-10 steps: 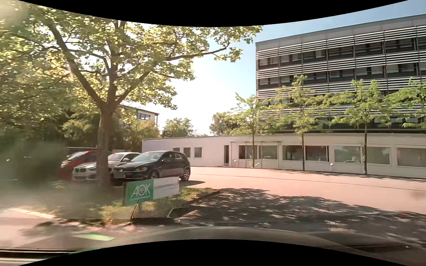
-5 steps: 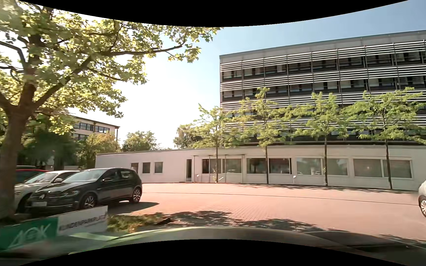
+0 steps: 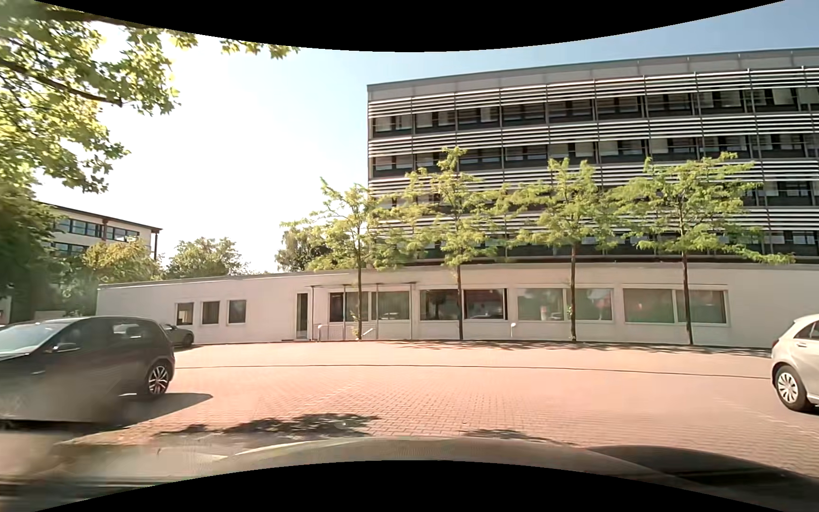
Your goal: Follow the waypoints while adhering to traffic rules and regulations
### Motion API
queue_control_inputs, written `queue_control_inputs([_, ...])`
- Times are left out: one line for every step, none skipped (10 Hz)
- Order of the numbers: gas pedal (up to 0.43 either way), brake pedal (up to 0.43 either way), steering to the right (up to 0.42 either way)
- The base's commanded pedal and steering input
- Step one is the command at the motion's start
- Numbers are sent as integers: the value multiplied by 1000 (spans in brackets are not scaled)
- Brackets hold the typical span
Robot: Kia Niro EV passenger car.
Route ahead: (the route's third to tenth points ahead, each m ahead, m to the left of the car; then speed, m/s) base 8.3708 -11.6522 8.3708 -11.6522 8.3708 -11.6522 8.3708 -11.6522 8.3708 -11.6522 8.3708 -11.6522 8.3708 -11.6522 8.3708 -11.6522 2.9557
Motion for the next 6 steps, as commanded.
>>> queue_control_inputs([138,0,266])
queue_control_inputs([138,0,250])
queue_control_inputs([138,0,231])
queue_control_inputs([138,0,213])
queue_control_inputs([138,0,198])
queue_control_inputs([138,0,195])
